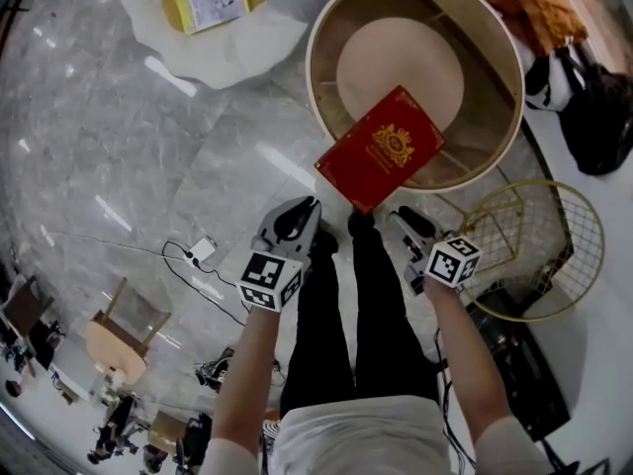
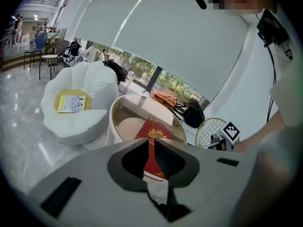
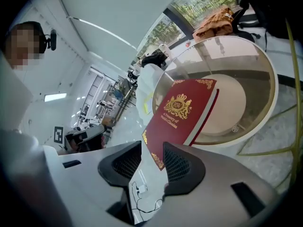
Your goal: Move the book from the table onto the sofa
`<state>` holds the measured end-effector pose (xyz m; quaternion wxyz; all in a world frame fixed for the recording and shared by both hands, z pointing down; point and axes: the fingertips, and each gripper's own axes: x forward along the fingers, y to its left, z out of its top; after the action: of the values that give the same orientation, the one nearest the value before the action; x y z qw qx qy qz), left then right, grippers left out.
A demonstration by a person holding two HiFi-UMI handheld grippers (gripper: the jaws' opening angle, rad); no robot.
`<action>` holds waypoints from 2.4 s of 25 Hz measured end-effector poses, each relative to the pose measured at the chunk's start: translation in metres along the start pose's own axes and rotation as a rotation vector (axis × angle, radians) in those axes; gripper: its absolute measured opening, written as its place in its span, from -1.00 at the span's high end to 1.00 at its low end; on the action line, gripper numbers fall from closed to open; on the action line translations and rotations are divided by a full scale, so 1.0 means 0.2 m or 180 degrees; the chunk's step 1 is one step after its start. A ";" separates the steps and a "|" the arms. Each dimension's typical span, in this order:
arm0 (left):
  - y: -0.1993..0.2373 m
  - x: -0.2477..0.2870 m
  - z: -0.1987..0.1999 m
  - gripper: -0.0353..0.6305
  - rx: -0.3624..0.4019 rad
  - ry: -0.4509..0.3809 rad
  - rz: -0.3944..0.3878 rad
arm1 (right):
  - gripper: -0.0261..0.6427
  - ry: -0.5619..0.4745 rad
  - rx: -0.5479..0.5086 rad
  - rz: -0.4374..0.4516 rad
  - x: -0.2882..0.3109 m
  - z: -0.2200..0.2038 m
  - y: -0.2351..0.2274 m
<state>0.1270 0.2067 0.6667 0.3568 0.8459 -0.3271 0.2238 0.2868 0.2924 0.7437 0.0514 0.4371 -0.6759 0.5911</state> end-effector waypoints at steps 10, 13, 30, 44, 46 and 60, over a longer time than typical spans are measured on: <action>0.14 0.22 -0.14 0.69 0.0025 0.0245 0.0035 | 0.25 0.0172 0.0329 0.0068 0.21 -0.14 -0.21; 0.19 0.28 -0.16 0.67 0.0024 0.0291 0.0063 | 0.19 0.0167 0.0559 0.0162 0.27 -0.17 -0.25; 0.31 0.52 -0.35 0.48 0.0054 0.0797 -0.0017 | -0.16 0.0251 0.1032 0.0643 0.50 -0.23 -0.29; 0.34 0.58 -0.38 0.48 -0.0073 0.0827 -0.0093 | 0.01 0.0224 0.1217 0.1010 0.57 -0.17 -0.22; 0.33 0.58 -0.37 0.48 -0.0063 0.0828 -0.0099 | 0.06 0.0197 0.1218 0.1049 0.54 -0.15 -0.20; 0.17 0.47 -0.24 0.48 -0.0299 0.0507 -0.0139 | 0.16 0.0109 0.1108 0.1222 0.33 0.04 -0.08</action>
<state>0.1604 0.1879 0.7713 0.4257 0.8148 -0.2894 0.2669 0.2612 0.2514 0.7924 -0.1263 0.2930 -0.6336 0.7048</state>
